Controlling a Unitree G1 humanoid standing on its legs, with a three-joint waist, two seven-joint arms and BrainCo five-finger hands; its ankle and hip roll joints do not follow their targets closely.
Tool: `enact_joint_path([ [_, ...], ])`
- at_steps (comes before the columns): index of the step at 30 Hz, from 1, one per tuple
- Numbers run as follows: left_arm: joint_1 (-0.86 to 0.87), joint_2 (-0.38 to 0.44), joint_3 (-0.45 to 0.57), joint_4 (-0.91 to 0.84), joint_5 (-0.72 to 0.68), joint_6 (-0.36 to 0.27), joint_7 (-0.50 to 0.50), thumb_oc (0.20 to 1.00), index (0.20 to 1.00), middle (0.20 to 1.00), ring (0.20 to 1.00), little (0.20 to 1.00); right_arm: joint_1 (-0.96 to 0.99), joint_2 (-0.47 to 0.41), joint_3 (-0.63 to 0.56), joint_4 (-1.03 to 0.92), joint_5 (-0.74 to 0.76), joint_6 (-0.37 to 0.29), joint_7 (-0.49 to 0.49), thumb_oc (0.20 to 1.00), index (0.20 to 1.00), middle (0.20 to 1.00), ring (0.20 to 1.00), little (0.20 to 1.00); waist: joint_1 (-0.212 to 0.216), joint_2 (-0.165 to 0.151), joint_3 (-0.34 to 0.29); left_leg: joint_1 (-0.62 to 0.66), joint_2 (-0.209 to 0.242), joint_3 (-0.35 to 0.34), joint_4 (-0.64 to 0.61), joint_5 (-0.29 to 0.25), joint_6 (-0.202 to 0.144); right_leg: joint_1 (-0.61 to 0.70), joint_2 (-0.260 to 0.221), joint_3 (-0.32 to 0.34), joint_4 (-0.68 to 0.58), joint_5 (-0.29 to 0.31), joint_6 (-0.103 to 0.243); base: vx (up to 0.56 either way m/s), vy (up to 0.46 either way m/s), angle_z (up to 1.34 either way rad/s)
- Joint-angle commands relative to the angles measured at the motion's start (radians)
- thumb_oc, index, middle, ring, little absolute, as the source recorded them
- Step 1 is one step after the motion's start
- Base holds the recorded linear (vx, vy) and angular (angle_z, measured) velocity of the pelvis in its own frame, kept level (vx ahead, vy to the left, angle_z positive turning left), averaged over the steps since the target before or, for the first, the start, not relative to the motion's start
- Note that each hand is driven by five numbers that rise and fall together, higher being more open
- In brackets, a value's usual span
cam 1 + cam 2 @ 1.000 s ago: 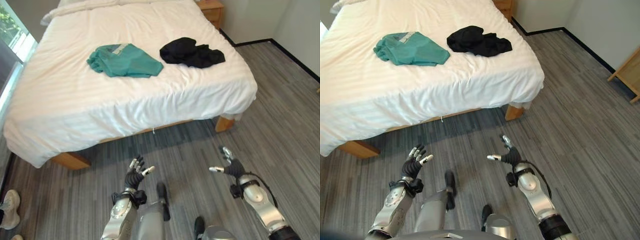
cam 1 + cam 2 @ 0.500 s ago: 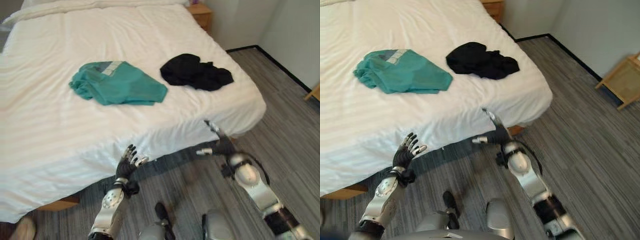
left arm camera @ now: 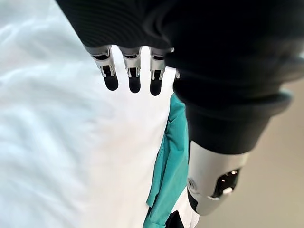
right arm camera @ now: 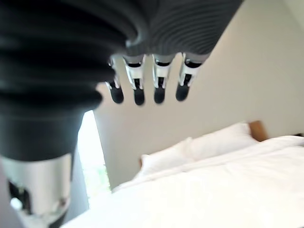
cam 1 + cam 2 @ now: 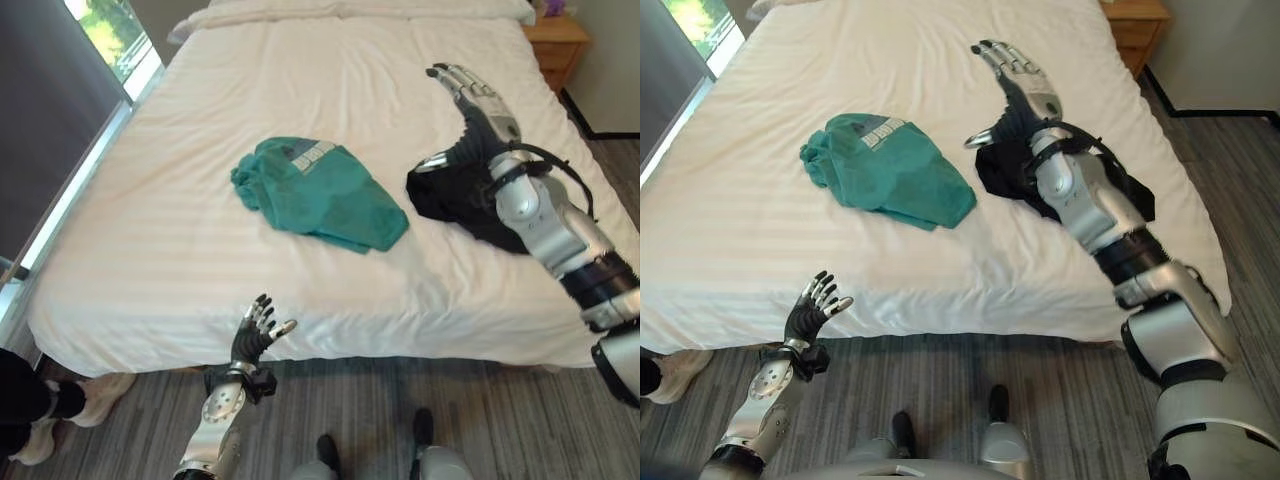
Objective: Pick up bed clothes into laundry basket.
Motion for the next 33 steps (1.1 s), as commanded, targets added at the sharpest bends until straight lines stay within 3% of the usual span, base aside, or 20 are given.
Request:
enact_joint_path([
  [1,-0.07,0.085,0.019,-0.054,-0.044,-0.089,-0.004,1.0,1.0,1.0,1.0,1.0,-0.16,0.005,0.062,0.129,-0.03,-0.006,-0.015,1.0,1.0,1.0,1.0,1.0,0.023,-0.028,0.035,0.048,0.103,0.025,0.004,-0.119,-0.132,-0.081,-0.079,-0.016,0.015,-0.103,0.059,0.02,-0.095,0.07],
  [5,-0.076,0.12,0.083,-0.069,-0.08,-0.109,0.008,1.0,1.0,1.0,1.0,1.0,-0.271,-0.06,0.158,0.251,-0.082,0.008,0.017,1.0,1.0,1.0,1.0,1.0,0.04,-0.013,0.072,-0.029,0.13,0.029,0.004,-0.078,-0.163,-0.137,-0.081,-0.052,0.015,-0.106,0.06,-0.03,-0.108,0.07],
  [8,-0.097,0.144,0.114,-0.095,-0.088,-0.132,0.015,1.0,1.0,1.0,1.0,1.0,-0.311,-0.132,0.181,0.361,-0.088,0.016,-0.001,1.0,1.0,1.0,1.0,1.0,0.059,0.017,0.114,-0.113,0.16,0.046,0.004,-0.023,-0.2,-0.195,-0.089,-0.091,0.015,-0.11,0.069,-0.04,-0.079,0.26],
  [11,-0.111,0.138,0.117,-0.115,-0.122,-0.147,0.004,1.0,1.0,1.0,1.0,1.0,-0.311,-0.148,0.169,0.41,-0.06,0.017,-0.013,1.0,1.0,1.0,1.0,1.0,0.07,0.038,0.14,-0.151,0.172,0.05,0.004,0.009,-0.214,-0.22,-0.093,-0.108,0.015,-0.11,0.075,-0.02,-0.047,0.28],
  [13,-0.118,0.145,0.137,-0.145,-0.165,-0.157,-0.025,1.0,1.0,1.0,1.0,1.0,-0.349,-0.219,0.233,0.443,-0.104,0.012,0.004,1.0,1.0,1.0,1.0,1.0,0.08,0.062,0.171,-0.203,0.184,0.068,0.004,0.048,-0.225,-0.267,-0.106,-0.131,0.015,-0.102,0.087,-0.02,-0.033,0.1],
  [15,-0.119,0.14,0.143,-0.157,-0.208,-0.164,-0.05,1.0,1.0,1.0,1.0,1.0,-0.376,-0.261,0.248,0.483,-0.092,0.011,0.012,1.0,1.0,1.0,1.0,1.0,0.083,0.082,0.186,-0.235,0.185,0.071,0.004,0.042,-0.226,-0.303,-0.118,-0.127,0.015,-0.116,0.105,0.0,-0.017,0.26],
  [17,-0.124,0.14,0.14,-0.157,-0.227,-0.164,-0.068,1.0,1.0,1.0,1.0,1.0,-0.388,-0.279,0.252,0.49,-0.082,0.011,0.008,1.0,1.0,1.0,1.0,1.0,0.082,0.086,0.19,-0.263,0.183,0.075,0.004,0.064,-0.226,-0.332,-0.117,-0.133,0.015,-0.093,0.099,-0.04,-0.012,0.1],
  [21,-0.114,0.143,0.106,-0.27,-0.346,-0.152,-0.238,1.0,1.0,1.0,1.0,1.0,-0.392,-0.378,0.294,0.512,-0.116,0.0,0.01,1.0,1.0,1.0,1.0,1.0,0.074,0.114,0.191,-0.317,0.181,0.08,0.004,0.08,-0.226,-0.396,-0.112,-0.118,0.015,-0.084,0.107,0.02,0.0,0.05],
  [28,-0.065,0.169,0.095,-0.295,-0.386,-0.149,-0.321,1.0,1.0,1.0,1.0,1.0,-0.397,-0.399,0.332,0.502,-0.137,-0.025,0.035,1.0,1.0,1.0,1.0,1.0,0.079,0.142,0.17,-0.279,0.171,0.08,0.004,0.109,-0.226,-0.372,-0.113,-0.098,0.015,-0.085,0.101,0.05,0.031,-0.11],
  [33,-0.043,0.194,0.105,-0.287,-0.412,-0.142,-0.357,1.0,1.0,1.0,1.0,1.0,-0.552,-0.422,0.446,0.572,-0.131,-0.04,0.045,1.0,1.0,1.0,1.0,1.0,0.074,0.156,0.156,-0.259,0.167,0.088,0.004,0.121,-0.226,-0.363,-0.116,-0.085,0.015,-0.089,0.102,0.03,0.018,-0.1],
])
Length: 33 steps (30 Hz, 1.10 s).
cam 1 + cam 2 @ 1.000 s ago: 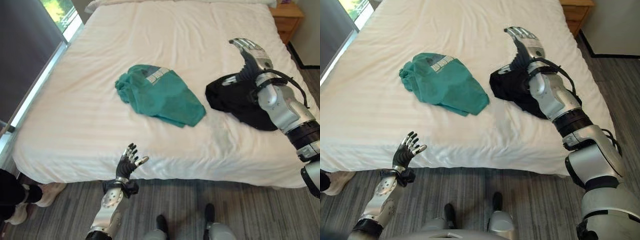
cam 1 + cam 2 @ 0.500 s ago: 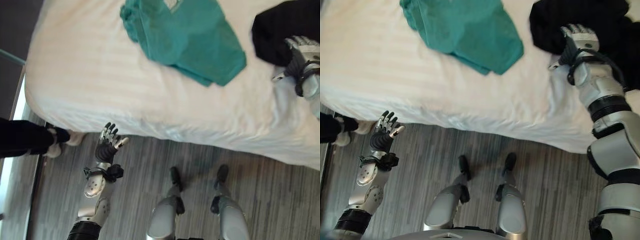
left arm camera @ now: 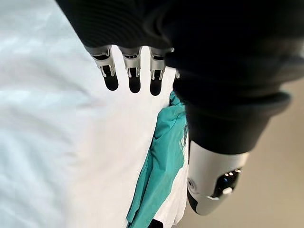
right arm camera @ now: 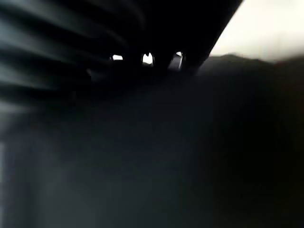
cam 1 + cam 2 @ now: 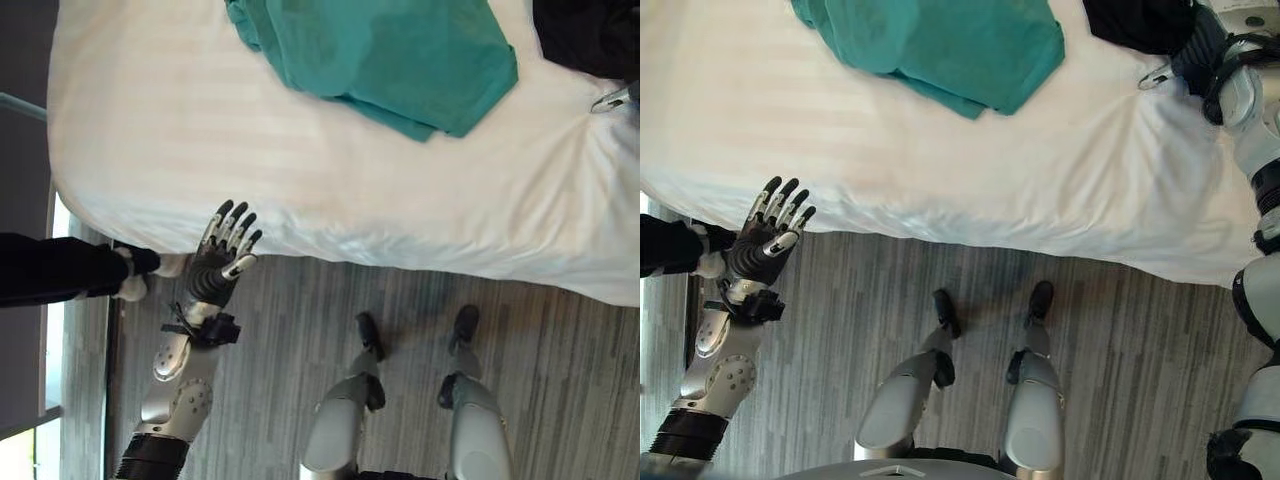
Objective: Pick up bed clothes into laundry basket.
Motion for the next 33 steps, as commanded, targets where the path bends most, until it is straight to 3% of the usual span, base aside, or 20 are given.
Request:
enact_joint_path([
  [1,0.044,0.034,-0.02,-0.035,-0.067,-0.036,-0.048,1.0,1.0,1.0,1.0,1.0,-0.098,-0.076,0.088,0.073,0.0,0.031,-0.018,1.0,1.0,1.0,1.0,1.0,-0.004,-0.036,-0.054,0.105,0.177,0.0,0.004,0.045,-0.216,-0.015,-0.079,-0.016,0.015,-0.146,0.116,0.01,0.007,-0.07],
  [4,0.06,0.032,-0.02,-0.037,-0.069,-0.036,-0.051,1.0,1.0,1.0,1.0,1.0,-0.112,-0.086,0.094,0.095,0.011,0.03,-0.027,1.0,1.0,1.0,1.0,1.0,-0.006,-0.031,-0.044,0.094,0.178,-0.001,0.004,0.053,-0.216,-0.024,-0.081,-0.015,0.015,-0.142,0.116,-0.01,-0.005,-0.01],
  [6,0.065,0.034,-0.019,-0.038,-0.068,-0.038,-0.051,1.0,1.0,1.0,1.0,1.0,-0.111,-0.089,0.096,0.099,0.012,0.03,-0.028,0.84,0.84,0.84,0.84,0.84,-0.007,-0.029,-0.042,0.089,0.178,-0.002,0.004,0.057,-0.216,-0.029,-0.083,-0.016,0.015,-0.141,0.117,-0.03,-0.003,-0.04],
  [7,0.068,0.034,-0.015,-0.04,-0.072,-0.039,-0.053,1.0,1.0,1.0,1.0,1.0,-0.105,-0.09,0.086,0.102,0.025,0.031,-0.029,0.636,0.636,0.636,0.636,0.636,-0.005,-0.026,-0.037,0.079,0.179,-0.004,0.004,0.066,-0.216,-0.037,-0.084,-0.015,0.015,-0.139,0.118,-0.04,-0.004,-0.04],
  [8,0.069,0.034,-0.01,-0.039,-0.073,-0.039,-0.051,1.0,1.0,1.0,1.0,1.0,-0.093,-0.09,0.073,0.105,0.037,0.03,-0.026,0.2,0.2,0.2,0.2,0.2,-0.005,-0.022,-0.034,0.074,0.178,-0.007,0.004,0.069,-0.216,-0.042,-0.086,-0.013,0.015,-0.138,0.119,-0.04,-0.004,-0.01],
  [14,0.066,0.028,0.003,-0.022,-0.065,-0.048,-0.037,1.0,1.0,1.0,1.0,1.0,-0.012,-0.068,0.002,0.08,0.101,0.028,-0.019,0.2,0.2,0.2,0.2,0.2,-0.008,-0.012,-0.027,0.068,0.18,-0.008,0.004,0.076,-0.216,-0.052,-0.085,-0.007,0.015,-0.136,0.117,-0.03,-0.003,0.02],
  [18,0.017,0.088,0.104,-0.039,0.027,-0.105,0.052,1.0,1.0,1.0,1.0,1.0,0.121,-0.06,-0.132,-0.034,0.187,0.028,-0.042,0.2,0.2,0.2,0.2,0.2,-0.014,-0.002,-0.027,0.089,0.184,-0.006,0.004,0.079,-0.216,-0.032,-0.09,-0.006,0.015,-0.139,0.115,-0.04,0.005,0.03],
  [21,-0.073,0.188,0.193,-0.094,0.181,-0.171,0.165,1.0,1.0,1.0,1.0,1.0,0.399,0.012,-0.431,-0.109,0.403,0.013,-0.132,0.2,0.2,0.2,0.2,0.2,-0.04,0.012,-0.028,0.128,0.191,0.004,0.004,0.068,-0.216,0.001,-0.095,-0.005,0.015,-0.148,0.112,0.01,0.003,0.02],
  [23,-0.149,0.312,0.306,-0.09,0.369,-0.201,0.315,1.0,1.0,1.0,1.0,1.0,0.747,0.157,-0.64,-0.288,0.443,-0.004,-0.144,0.2,0.2,0.2,0.2,0.2,-0.065,0.008,-0.045,0.188,0.198,0.024,0.004,0.051,-0.216,0.05,-0.087,-0.01,0.015,-0.158,0.104,0.08,0.011,0.16],
  [24,-0.191,0.326,0.33,-0.039,0.476,-0.18,0.411,1.0,1.0,1.0,1.0,1.0,0.955,0.273,-0.722,-0.391,0.422,-0.009,-0.127,0.2,0.2,0.2,0.2,0.2,-0.088,0.0,-0.057,0.234,0.205,0.042,0.004,0.031,-0.216,0.088,-0.086,-0.016,0.016,-0.165,0.099,0.13,0.018,0.06],
  [25,-0.238,0.299,0.288,0.011,0.589,-0.146,0.489,1.0,1.0,1.0,1.0,1.0,1.056,0.339,-0.721,-0.46,0.378,-0.011,-0.114,0.2,0.2,0.2,0.2,0.2,-0.119,-0.014,-0.06,0.264,0.207,0.057,0.004,0.016,-0.216,0.108,-0.083,-0.017,0.018,-0.167,0.094,0.14,0.022,-0.11],
  [27,-0.278,0.292,0.249,0.044,0.663,-0.111,0.526,1.0,1.0,1.0,1.0,1.0,1.158,0.378,-0.733,-0.509,0.338,-0.012,-0.101,0.2,0.2,0.2,0.2,0.2,-0.134,-0.02,-0.063,0.289,0.208,0.067,0.004,0.013,-0.216,0.127,-0.081,-0.019,0.017,-0.163,0.089,0.07,0.01,-0.1],
  [29,-0.34,0.315,0.196,0.123,0.823,-0.028,0.582,1.0,1.0,1.0,1.0,1.0,1.318,0.458,-0.716,-0.517,0.313,-0.021,-0.066,0.2,0.2,0.2,0.2,0.2,-0.186,-0.026,-0.071,0.335,0.208,0.09,0.004,-0.003,-0.216,0.156,-0.075,-0.017,0.025,-0.171,0.084,0.1,0.052,-0.3],
  [31,-0.436,0.379,0.106,0.242,1.008,0.07,0.604,1.0,1.0,1.0,1.0,1.0,1.433,0.497,-0.685,-0.466,0.286,-0.024,-0.028,0.2,0.2,0.2,0.2,0.2,-0.237,-0.032,-0.077,0.369,0.209,0.112,0.004,-0.015,-0.216,0.18,-0.068,-0.012,0.027,-0.179,0.083,0.1,0.088,-0.13],
  [32,-0.585,0.431,-0.033,0.392,1.191,0.161,0.688,1.0,1.0,1.0,1.0,1.0,1.469,0.516,-0.638,-0.348,0.249,-0.024,-0.027,0.2,0.2,0.2,0.2,0.2,-0.278,-0.039,-0.077,0.389,0.21,0.133,0.004,-0.017,-0.216,0.188,-0.061,-0.01,0.03,-0.175,0.085,0.02,0.098,0.03],
  [33,-0.646,0.438,-0.102,0.464,1.272,0.208,0.712,1.0,1.0,1.0,1.0,1.0,1.476,0.52,-0.613,-0.278,0.229,-0.018,-0.03,0.2,0.2,0.2,0.2,0.2,-0.299,-0.042,-0.073,0.399,0.208,0.144,0.005,-0.023,-0.216,0.19,-0.059,-0.004,0.035,-0.178,0.087,-0.02,0.075,-0.14],
])
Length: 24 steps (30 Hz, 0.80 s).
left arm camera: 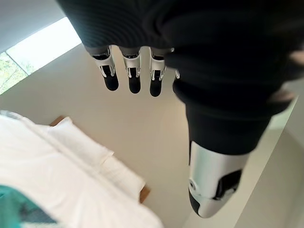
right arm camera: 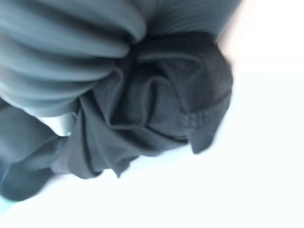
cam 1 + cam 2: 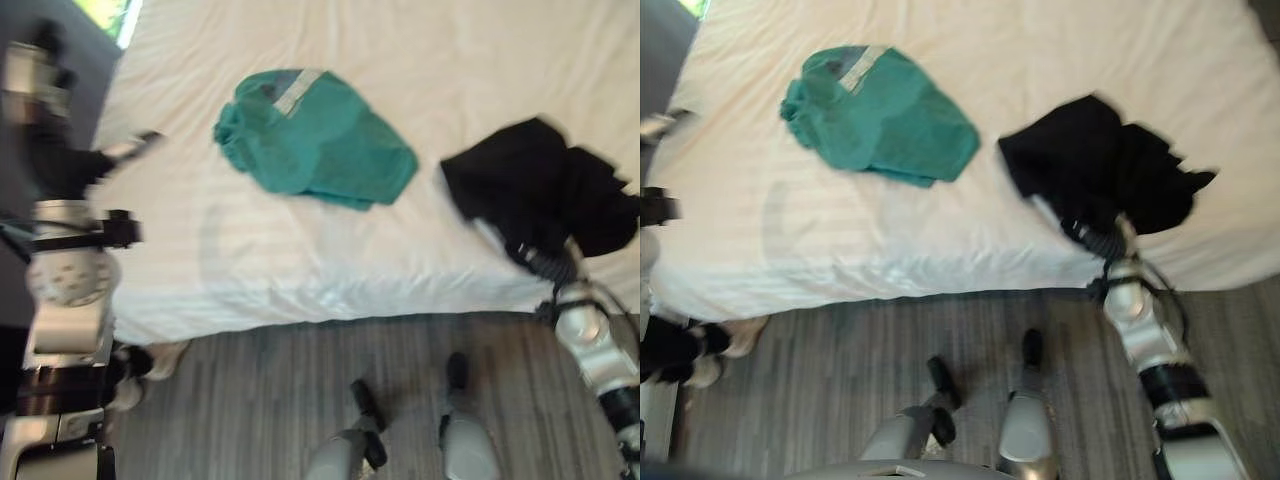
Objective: Pick up bed clothes into laundry basket.
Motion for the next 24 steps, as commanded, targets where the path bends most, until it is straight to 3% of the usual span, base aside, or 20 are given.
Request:
enact_joint_path([
  [1,-0.256,-0.003,-0.087,0.228,0.344,0.177,0.171,1.0,1.0,1.0,1.0,1.0,0.034,0.01,0.114,0.228,-0.092,0.033,0.045,0.2,0.2,0.2,0.2,0.2,-0.046,0.014,0.091,0.171,0.171,-0.014,0.014,0.034,-0.16,-0.013,-0.061,-0.024,0.039,-0.12,0.079,-0.06,0.034,-0.15],
  [3,-0.358,-0.005,-0.184,0.353,0.379,0.195,0.208,1.0,1.0,1.0,1.0,1.0,0.032,0.022,0.137,0.3,-0.1,0.03,0.048,0.2,0.2,0.2,0.2,0.2,-0.054,-0.001,0.101,0.176,0.171,0.001,0.015,0.023,-0.158,-0.019,-0.058,-0.014,0.043,-0.115,0.079,-0.08,0.013,-0.2],
  [4,-0.488,-0.003,-0.341,0.547,0.456,0.251,0.198,1.0,1.0,1.0,1.0,1.0,0.025,0.022,0.194,0.429,-0.136,0.044,0.056,0.2,0.2,0.2,0.2,0.2,-0.09,-0.019,0.115,0.169,0.171,0.026,0.016,-0.003,-0.153,-0.06,-0.051,0.008,0.056,-0.1,0.086,-0.11,0.021,-0.37],
  [5,-0.543,0.004,-0.406,0.603,0.5,0.269,0.188,1.0,1.0,1.0,1.0,1.0,0.025,0.022,0.211,0.463,-0.157,0.048,0.058,0.2,0.2,0.2,0.2,0.2,-0.098,-0.024,0.119,0.162,0.168,0.032,0.015,-0.013,-0.151,-0.084,-0.048,0.017,0.062,-0.094,0.09,-0.16,0.03,-0.43],
  [11,-0.763,0.053,-0.658,0.75,0.686,0.307,0.174,1.0,1.0,1.0,1.0,1.0,0.128,0.066,0.261,0.557,-0.191,0.04,0.115,0.2,0.2,0.2,0.2,0.2,-0.098,-0.048,0.097,0.053,0.161,0.042,0.01,-0.017,-0.149,-0.236,-0.036,0.042,0.062,-0.043,0.12,-0.08,-0.026,-0.4],
  [18,-0.835,0.114,-0.755,0.824,0.703,0.289,0.091,1.0,1.0,1.0,1.0,1.0,0.155,0.106,0.221,0.562,-0.06,0.041,0.167,0.2,0.2,0.2,0.2,0.2,-0.118,-0.059,0.125,-0.026,0.164,0.042,0.01,0.016,-0.155,-0.316,-0.046,0.055,0.053,-0.008,0.129,-0.02,-0.015,-0.03],
  [20,-0.821,0.113,-0.76,0.864,0.707,0.282,0.041,1.0,1.0,1.0,1.0,1.0,0.072,0.176,0.26,0.531,-0.006,0.052,0.166,0.2,0.2,0.2,0.2,0.2,-0.103,-0.049,0.131,-0.049,0.161,0.033,0.01,0.016,-0.156,-0.336,-0.049,0.057,0.049,-0.002,0.13,-0.01,-0.002,0.02],
  [21,-0.792,0.098,-0.78,0.931,0.7,0.262,-0.082,0.545,0.545,0.545,0.545,0.545,0.055,0.174,0.249,0.535,0.029,0.06,0.184,0.2,0.2,0.2,0.2,0.2,-0.112,-0.05,0.141,-0.068,0.162,0.038,0.01,0.023,-0.159,-0.364,-0.048,0.065,0.047,0.007,0.13,-0.02,0.036,-0.06],
  [22,-0.772,0.095,-0.778,0.951,0.696,0.25,-0.133,0.2,0.2,0.2,0.2,0.2,0.033,0.166,0.24,0.539,0.048,0.071,0.186,0.2,0.2,0.2,0.2,0.2,-0.113,-0.05,0.144,-0.079,0.163,0.038,0.01,0.026,-0.16,-0.377,-0.047,0.07,0.046,0.011,0.131,-0.02,0.028,-0.11],
  [24,-0.732,0.092,-0.758,0.956,0.659,0.23,-0.184,0.2,0.2,0.2,0.2,0.2,-0.014,0.152,0.23,0.56,0.083,0.096,0.199,0.2,0.2,0.2,0.2,0.2,-0.109,-0.051,0.144,-0.096,0.164,0.034,0.01,0.027,-0.159,-0.389,-0.046,0.076,0.044,0.015,0.13,-0.01,-0.012,-0.11],
])
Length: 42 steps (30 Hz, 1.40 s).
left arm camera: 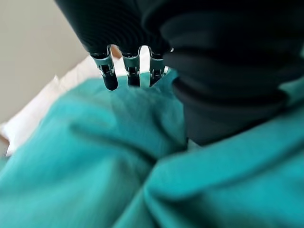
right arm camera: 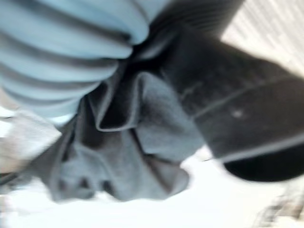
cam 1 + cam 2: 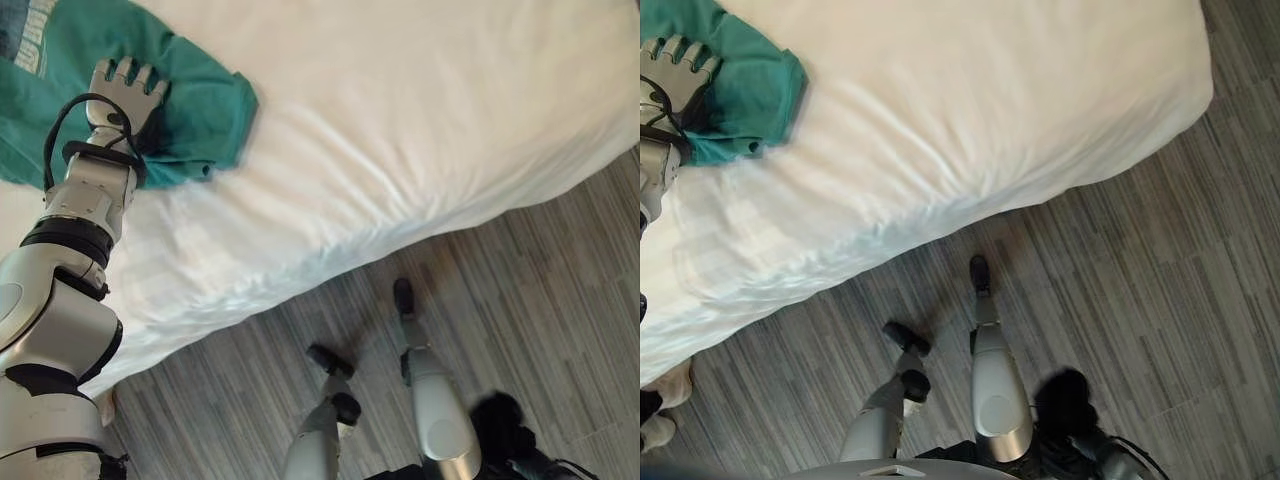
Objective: Pick up bed clothes into laundry basket.
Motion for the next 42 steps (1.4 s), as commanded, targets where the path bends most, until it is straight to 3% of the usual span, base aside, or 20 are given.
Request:
enact_joint_path([
  [1,0.024,0.099,0.021,0.099,-0.027,-0.011,-0.213,0.2,0.2,0.2,0.2,0.2,-0.014,0.0,-0.005,0.055,0.083,0.049,0.034,0.2,0.2,0.2,0.2,0.2,0.004,-0.028,-0.014,0.126,0.171,-0.061,0.013,0.009,-0.175,-0.073,-0.051,-0.016,0.042,-0.06,0.145,0.0,-0.014,-0.07],
  [8,0.065,0.158,0.107,-0.181,-0.124,-0.023,-0.125,0.2,0.2,0.2,0.2,0.2,-0.025,-0.039,-0.046,0.046,0.134,0.048,0.049,0.2,0.2,0.2,0.2,0.2,0.033,-0.039,-0.035,0.204,0.154,-0.068,0.017,-0.035,-0.165,0.005,-0.048,-0.012,0.042,-0.081,0.136,0.02,-0.019,-0.01],
  [9,0.051,0.198,0.129,-0.261,-0.152,-0.017,-0.084,0.2,0.2,0.2,0.2,0.2,-0.014,-0.058,-0.073,0.045,0.141,0.047,0.048,0.2,0.2,0.2,0.2,0.2,0.052,-0.063,-0.036,0.215,0.117,-0.139,0.115,-0.106,-0.139,0.052,-0.037,0.003,0.044,-0.093,0.125,0.12,-0.085,-0.07],
  [11,0.045,0.221,0.133,-0.292,-0.168,-0.015,-0.06,0.2,0.2,0.2,0.2,0.2,-0.017,-0.068,-0.089,0.037,0.148,0.043,0.038,0.2,0.2,0.2,0.2,0.2,0.067,-0.079,-0.039,0.203,0.085,-0.205,0.168,-0.135,-0.128,0.074,-0.033,0.013,0.043,-0.097,0.118,0.07,-0.015,-0.29],
  [12,0.083,0.261,0.188,-0.343,-0.222,-0.029,-0.034,0.2,0.2,0.2,0.2,0.2,-0.012,-0.063,-0.108,-0.002,0.154,0.035,0.023,0.2,0.2,0.2,0.2,0.2,0.109,-0.089,-0.053,0.2,0.04,-0.291,0.158,-0.183,-0.109,0.092,-0.027,0.018,0.037,-0.114,0.122,0.22,0.206,-0.28],
  [13,0.172,0.191,0.287,-0.471,-0.193,0.02,0.005,0.2,0.2,0.2,0.2,0.2,-0.049,-0.078,-0.115,-0.052,0.136,0.031,-0.004,0.2,0.2,0.2,0.2,0.2,0.141,-0.105,-0.075,0.192,-0.025,-0.468,0.108,-0.227,-0.066,0.134,0.006,0.091,0.026,-0.15,0.116,0.23,0.208,-0.26],
  [15,0.179,0.184,0.338,-0.564,-0.231,-0.012,-0.013,0.2,0.2,0.2,0.2,0.2,-0.088,-0.1,-0.163,-0.055,0.156,0.042,-0.026,0.2,0.2,0.2,0.2,0.2,0.15,-0.1,-0.088,0.222,-0.031,-0.495,0.066,-0.233,-0.061,0.155,0.021,0.116,0.021,-0.16,0.117,0.11,0.124,-0.9],
  [17,0.255,0.122,0.446,-0.696,-0.446,-0.108,-0.038,0.2,0.2,0.2,0.2,0.2,-0.126,-0.106,-0.205,-0.091,0.162,0.051,-0.046,0.2,0.2,0.2,0.2,0.2,0.146,-0.092,-0.164,0.319,-0.031,-0.443,0.013,-0.23,-0.045,0.211,0.029,0.152,0.025,-0.154,0.127,0.05,0.173,-1.34],
  [18,0.301,0.126,0.512,-0.749,-0.495,-0.126,-0.021,0.2,0.2,0.2,0.2,0.2,0.001,-0.163,-0.243,-0.335,0.105,0.043,-0.019,0.2,0.2,0.2,0.2,0.2,0.104,-0.114,-0.175,0.338,-0.033,-0.413,0.013,-0.231,-0.043,0.22,0.022,0.165,0.034,-0.142,0.135,-0.01,0.128,-0.53],
  [22,0.485,0.059,0.738,-0.921,-0.618,-0.173,0.017,0.2,0.2,0.2,0.2,0.2,0.323,-0.249,-0.352,-0.71,-0.04,-0.019,0.028,0.2,0.2,0.2,0.2,0.2,0.018,-0.127,-0.212,0.381,-0.045,-0.376,0.013,-0.245,-0.021,0.232,0.03,0.189,0.103,-0.146,0.15,-0.1,0.078,-0.29],
  [24,0.518,0.008,0.768,-0.975,-0.661,-0.186,0.014,0.2,0.2,0.2,0.2,0.2,0.292,-0.237,-0.384,-0.727,-0.072,-0.021,-0.009,0.2,0.2,0.2,0.2,0.2,0.014,-0.124,-0.213,0.383,-0.029,-0.349,0.013,-0.228,-0.01,0.218,0.041,0.135,0.203,-0.175,0.149,-0.23,-0.076,-0.73],
  [26,0.542,-0.004,0.797,-1.043,-0.686,-0.193,0.026,0.2,0.2,0.2,0.2,0.2,0.265,-0.236,-0.439,-0.804,-0.059,-0.033,-0.047,0.2,0.2,0.2,0.2,0.2,0.034,-0.107,-0.218,0.386,0.002,-0.277,0.013,-0.201,-0.001,0.238,-0.008,-0.014,0.294,-0.238,0.122,-0.21,-0.064,-1.28],
  [27,0.544,-0.005,0.799,-1.045,-0.686,-0.192,0.025,0.2,0.2,0.2,0.2,0.2,0.266,-0.236,-0.44,-0.806,-0.059,-0.032,-0.047,0.2,0.2,0.2,0.2,0.2,0.033,-0.107,-0.218,0.383,0.002,-0.277,0.013,-0.196,-0.002,0.235,-0.008,-0.014,0.294,-0.235,0.119,-0.13,-0.059,-1.3],
  [29,0.583,-0.037,0.83,-1.118,-0.709,-0.206,0.05,0.2,0.2,0.2,0.2,0.2,0.196,-0.244,-0.511,-0.943,-0.042,-0.043,-0.098,0.2,0.2,0.2,0.2,0.2,0.067,-0.088,-0.254,0.402,0.039,-0.175,0.013,-0.176,0.0,0.296,-0.102,-0.123,0.361,-0.257,0.093,-0.1,-0.169,-1.28],
  [33,0.621,-0.064,0.856,-1.204,-0.731,-0.217,0.044,0.2,0.2,0.2,0.2,0.2,0.118,-0.256,-0.561,-1.088,-0.039,-0.057,-0.13,0.2,0.2,0.2,0.2,0.2,0.087,-0.078,-0.302,0.414,0.062,-0.099,0.013,-0.17,-0.013,0.343,-0.174,-0.17,0.265,-0.182,0.119,0.06,-0.251,-1.15],
  [35,0.674,-0.129,0.896,-1.313,-0.771,-0.244,0.057,0.2,0.2,0.2,0.2,0.2,0.013,-0.269,-0.575,-1.212,-0.037,-0.086,-0.16,0.2,0.2,0.2,0.2,0.2,0.104,-0.069,-0.327,0.462,0.094,-0.056,0.013,-0.202,-0.041,0.314,-0.245,-0.239,0.175,-0.108,0.156,0.35,-0.404,-1.0],
  [37,0.698,-0.201,0.896,-1.372,-0.804,-0.266,0.057,0.2,0.2,0.2,0.2,0.2,-0.051,-0.271,-0.557,-1.267,-0.021,-0.103,-0.169,0.2,0.2,0.2,0.2,0.2,0.109,-0.075,-0.331,0.497,0.116,-0.023,0.013,-0.197,-0.058,0.285,-0.281,-0.297,0.152,-0.077,0.156,0.35,-0.469,-1.14],
  [40,0.75,-0.334,0.873,-1.48,-0.905,-0.308,0.036,0.2,0.2,0.2,0.2,0.2,-0.157,-0.29,-0.469,-1.362,-0.007,-0.125,-0.152,0.2,0.2,0.2,0.2,0.2,0.132,-0.1,-0.342,0.557,0.177,0.024,0.075,-0.154,-0.1,0.349,-0.228,-0.323,0.097,-0.126,0.14,0.32,-0.457,-0.9],
  [41,0.764,-0.363,0.87,-1.51,-0.904,-0.299,0.037,0.2,0.2,0.2,0.2,0.2,-0.19,-0.306,-0.431,-1.384,-0.008,-0.129,-0.145,0.2,0.2,0.2,0.2,0.2,0.138,-0.087,-0.336,0.547,0.237,0.023,0.19,-0.125,-0.124,0.382,-0.171,-0.322,0.072,-0.159,0.106,0.42,-0.621,-1.34],
  [42,0.794,-0.421,0.854,-1.552,-0.943,-0.298,0.056,0.2,0.2,0.2,0.2,0.2,-0.24,-0.319,-0.379,-1.416,-0.031,-0.132,-0.163,0.2,0.2,0.2,0.2,0.2,0.178,-0.094,-0.308,0.459,0.305,-0.081,0.452,-0.03,-0.128,0.447,-0.087,-0.3,0.035,-0.214,0.046,0.32,-0.5,-1.31],
])
